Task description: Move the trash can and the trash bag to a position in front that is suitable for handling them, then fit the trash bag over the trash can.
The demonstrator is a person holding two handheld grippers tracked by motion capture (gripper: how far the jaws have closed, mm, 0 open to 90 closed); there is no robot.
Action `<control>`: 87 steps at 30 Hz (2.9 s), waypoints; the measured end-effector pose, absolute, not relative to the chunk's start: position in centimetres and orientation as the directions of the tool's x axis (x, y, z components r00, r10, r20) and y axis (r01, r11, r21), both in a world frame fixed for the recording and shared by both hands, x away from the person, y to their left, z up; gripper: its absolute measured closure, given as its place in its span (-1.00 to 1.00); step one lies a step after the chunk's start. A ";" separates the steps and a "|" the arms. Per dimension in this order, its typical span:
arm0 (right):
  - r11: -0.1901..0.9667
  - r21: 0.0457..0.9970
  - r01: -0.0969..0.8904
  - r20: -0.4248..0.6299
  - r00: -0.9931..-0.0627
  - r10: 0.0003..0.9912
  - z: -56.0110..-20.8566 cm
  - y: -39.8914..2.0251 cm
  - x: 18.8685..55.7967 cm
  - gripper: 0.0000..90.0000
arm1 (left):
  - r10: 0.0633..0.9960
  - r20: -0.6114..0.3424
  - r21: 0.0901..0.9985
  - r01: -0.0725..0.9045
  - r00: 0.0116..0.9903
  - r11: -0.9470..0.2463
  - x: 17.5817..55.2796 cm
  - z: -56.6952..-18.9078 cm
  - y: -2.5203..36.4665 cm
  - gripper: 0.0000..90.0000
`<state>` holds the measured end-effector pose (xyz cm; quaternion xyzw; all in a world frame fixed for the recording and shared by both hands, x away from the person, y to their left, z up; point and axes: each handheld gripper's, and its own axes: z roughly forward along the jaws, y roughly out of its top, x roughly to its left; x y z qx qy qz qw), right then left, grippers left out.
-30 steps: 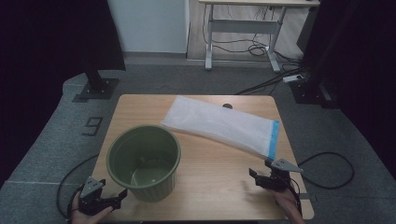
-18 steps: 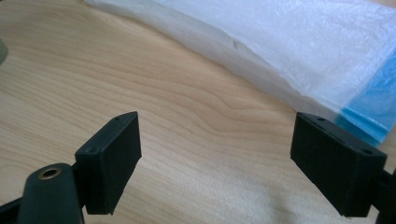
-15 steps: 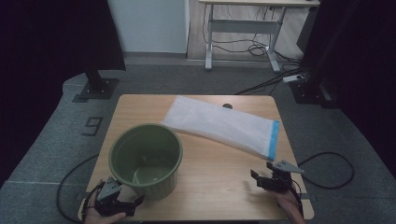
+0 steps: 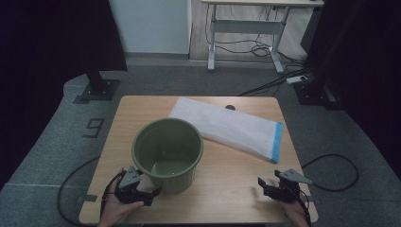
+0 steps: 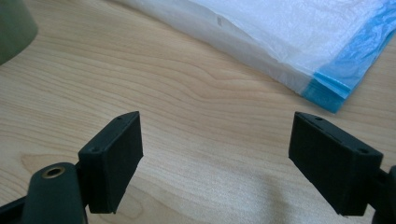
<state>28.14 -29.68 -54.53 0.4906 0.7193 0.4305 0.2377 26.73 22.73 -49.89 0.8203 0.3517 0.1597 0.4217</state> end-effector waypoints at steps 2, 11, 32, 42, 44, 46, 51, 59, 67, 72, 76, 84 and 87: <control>0.148 0.851 0.503 0.081 -0.405 0.911 -54.6 -29.7 28.1 -0.62 | 0.704 -0.036 0.802 0.441 0.709 -0.403 27.4 -49.8 22.1 -0.96; 0.155 0.847 0.508 0.081 -0.413 0.907 -54.7 -29.7 28.1 -0.62 | 0.682 -0.023 0.787 0.434 0.731 -0.438 29.5 -49.6 19.4 -0.95; 0.200 0.835 0.513 0.050 -0.433 0.900 -55.0 -29.2 28.2 -0.60 | 0.690 -0.018 0.778 0.444 0.724 -0.445 33.6 -49.2 14.6 -0.88; 0.196 0.837 0.511 0.049 -0.428 0.903 -54.9 -29.5 28.1 -0.60 | 0.692 -0.027 0.784 0.444 0.722 -0.434 35.1 -49.2 13.2 -0.88; 0.196 0.837 0.511 0.050 -0.428 0.902 -54.9 -29.5 28.1 -0.60 | 0.691 -0.020 0.784 0.440 0.722 -0.437 35.4 -49.1 13.0 -0.88; 0.196 0.837 0.511 0.050 -0.428 0.902 -54.9 -29.5 28.1 -0.60 | 0.695 -0.023 0.787 0.442 0.719 -0.431 35.7 -49.0 12.8 -0.88; 0.197 0.838 0.509 0.048 -0.428 0.903 -54.8 -29.5 28.1 -0.60 | 0.697 -0.014 0.792 0.433 0.717 -0.430 35.7 -48.6 12.6 -0.86; 0.188 0.840 0.509 0.056 -0.426 0.903 -54.7 -29.8 28.0 -0.60 | 0.715 -0.017 0.794 0.444 0.699 -0.415 34.3 -48.3 13.9 -0.87; 0.188 0.837 0.513 0.055 -0.422 0.905 -54.7 -29.8 28.0 -0.60 | 0.731 -0.029 0.782 0.471 0.682 -0.408 32.6 -49.4 15.9 -0.87; 0.194 0.835 0.515 0.052 -0.424 0.904 -54.8 -29.7 28.1 -0.60 | 0.739 -0.037 0.777 0.485 0.673 -0.402 31.9 -50.0 17.1 -0.87; 0.194 0.837 0.512 0.048 -0.421 0.906 -54.7 -29.6 28.3 -0.60 | 0.751 -0.047 0.772 0.501 0.659 -0.391 31.9 -50.3 17.7 -0.87; 0.189 0.846 0.499 0.034 -0.404 0.914 -54.1 -29.8 29.1 -0.60 | 0.754 -0.044 0.774 0.500 0.656 -0.389 31.5 -50.1 18.3 -0.87; 0.201 0.850 0.486 0.021 -0.414 0.910 -53.7 -29.5 29.9 -0.60 | 0.754 -0.036 0.773 0.496 0.656 -0.395 31.0 -50.3 18.5 -0.87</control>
